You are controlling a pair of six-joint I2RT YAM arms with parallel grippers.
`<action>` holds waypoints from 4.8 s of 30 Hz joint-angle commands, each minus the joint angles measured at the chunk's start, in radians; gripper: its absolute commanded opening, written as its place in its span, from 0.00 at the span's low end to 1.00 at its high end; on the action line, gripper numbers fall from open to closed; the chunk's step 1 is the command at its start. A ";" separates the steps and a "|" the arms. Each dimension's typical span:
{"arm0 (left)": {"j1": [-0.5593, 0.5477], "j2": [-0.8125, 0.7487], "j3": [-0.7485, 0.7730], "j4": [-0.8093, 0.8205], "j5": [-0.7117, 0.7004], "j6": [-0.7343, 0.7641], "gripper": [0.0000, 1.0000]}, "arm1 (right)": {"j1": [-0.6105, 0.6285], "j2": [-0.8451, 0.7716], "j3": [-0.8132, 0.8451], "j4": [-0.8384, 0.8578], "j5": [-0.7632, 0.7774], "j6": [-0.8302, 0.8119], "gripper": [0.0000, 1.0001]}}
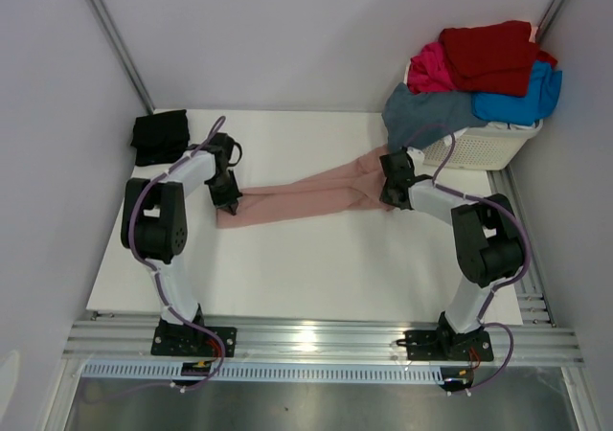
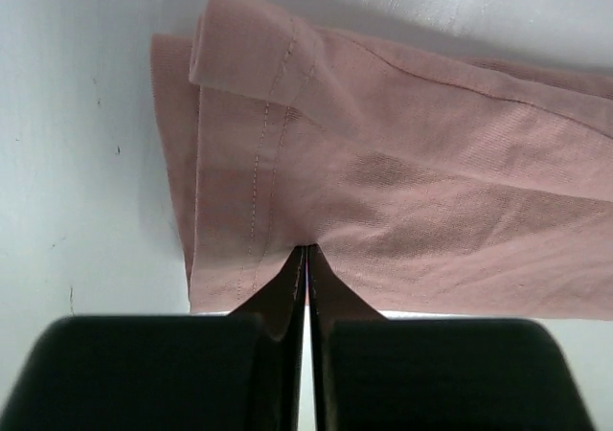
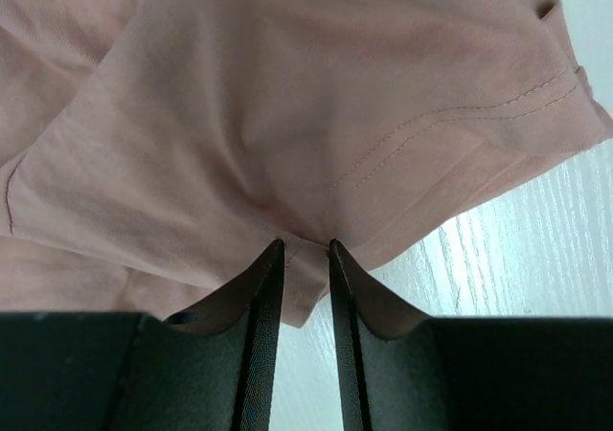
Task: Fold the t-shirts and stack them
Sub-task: Fold the other side of the tshirt into a rectangle, then rotate the tshirt 90 degrees
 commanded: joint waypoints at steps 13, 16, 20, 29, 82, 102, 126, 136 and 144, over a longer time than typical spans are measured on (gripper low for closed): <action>-0.004 0.013 0.048 -0.091 -0.038 0.065 0.00 | -0.068 0.036 0.052 -0.032 -0.040 0.039 0.29; -0.002 0.012 0.049 -0.103 -0.063 0.071 0.01 | -0.083 0.057 0.061 -0.043 -0.052 0.045 0.29; 0.007 0.027 0.052 -0.112 -0.063 0.079 0.00 | -0.114 0.094 0.081 -0.071 -0.080 0.054 0.29; 0.024 0.058 0.042 -0.129 -0.080 0.097 0.01 | -0.178 0.214 0.175 -0.166 -0.121 0.080 0.26; -0.082 -1.094 -0.478 0.311 0.120 0.083 0.18 | 0.296 0.422 0.626 0.150 -0.733 0.083 0.56; -0.111 -1.195 -0.555 0.328 0.129 0.097 0.18 | 0.497 0.809 1.085 0.047 -0.819 0.185 0.55; -0.124 -1.039 -0.480 0.345 0.162 0.083 0.19 | 0.592 0.284 0.249 -0.089 -0.854 -0.025 0.19; -0.133 -0.818 -0.360 0.397 0.310 0.086 0.19 | 0.695 -0.164 -0.233 -0.241 -0.643 0.033 0.21; -0.199 -0.509 -0.198 0.469 0.471 0.092 0.18 | 0.735 -0.568 -0.247 -0.310 -0.499 0.036 0.39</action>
